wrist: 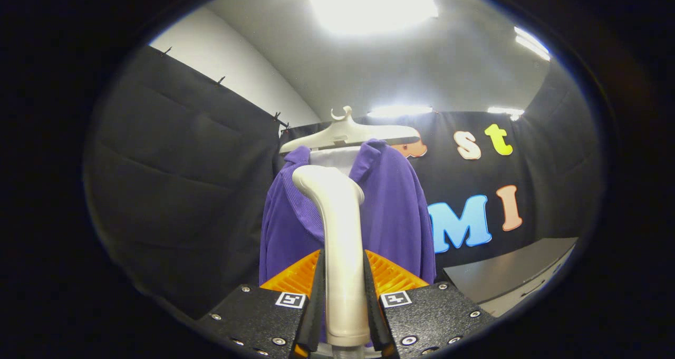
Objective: Iron the clothes twice with a garment steamer, once on the left side and once on the right side.
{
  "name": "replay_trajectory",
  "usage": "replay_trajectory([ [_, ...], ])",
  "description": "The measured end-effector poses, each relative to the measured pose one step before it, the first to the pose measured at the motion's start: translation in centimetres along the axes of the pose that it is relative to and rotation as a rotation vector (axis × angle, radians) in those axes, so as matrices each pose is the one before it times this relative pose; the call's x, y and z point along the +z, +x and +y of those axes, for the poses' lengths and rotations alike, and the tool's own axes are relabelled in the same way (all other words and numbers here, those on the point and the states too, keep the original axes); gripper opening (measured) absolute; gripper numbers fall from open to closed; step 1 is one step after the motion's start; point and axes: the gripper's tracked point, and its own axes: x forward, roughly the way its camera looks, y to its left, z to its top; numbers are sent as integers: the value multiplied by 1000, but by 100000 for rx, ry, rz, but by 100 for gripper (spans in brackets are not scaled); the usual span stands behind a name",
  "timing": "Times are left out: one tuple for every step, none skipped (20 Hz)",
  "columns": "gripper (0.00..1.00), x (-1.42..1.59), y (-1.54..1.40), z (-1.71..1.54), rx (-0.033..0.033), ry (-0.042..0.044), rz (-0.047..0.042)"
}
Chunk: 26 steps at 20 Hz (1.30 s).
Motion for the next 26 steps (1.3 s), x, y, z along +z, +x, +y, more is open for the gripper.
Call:
replay_trajectory([
  [37, 541, 936, 585, 322, -126, -821],
  [37, 314, 874, 264, -225, -428, 205],
  [37, 325, 880, 212, -775, -178, 377],
  [37, 290, 943, 442, -227, -197, 251],
  [37, 266, 911, 507, 22, -199, -24],
  [37, 289, 776, 640, 140, -634, -259],
  [37, 250, 817, 511, 107, -1085, 73],
  [37, -11, 524, 365, 27, -1178, -115],
  [37, -125, 529, 348, -4, -1085, 17],
  [37, -361, 605, 578, 294, -1120, 567],
  [37, -600, 260, 453, 216, -698, 1082],
  [37, -916, -88, 275, 363, -324, 1632],
  [37, -1011, -64, 254, 429, 515, 1552],
  [37, -1013, -163, 254, 651, 209, 1481],
  [37, -837, -350, 275, 361, -411, 474],
  [37, -896, -365, 320, 395, -633, 1293],
  [37, -856, -294, 253, 219, -567, 1003],
  [37, -540, -335, 69, 122, -184, -154],
  [37, -751, -315, 159, 678, 323, 1349],
  [37, -598, -85, 127, 249, 190, 672],
  [37, -266, -236, 71, -129, -321, 84],
  [37, -511, -306, -9, -87, -324, 735],
  [37, -332, -340, -24, -50, 758, -168],
  [37, -525, -259, 94, 369, -97, 817],
  [37, -487, -164, 119, 393, -612, 695],
  [37, -534, -243, 118, 371, -555, 492],
])
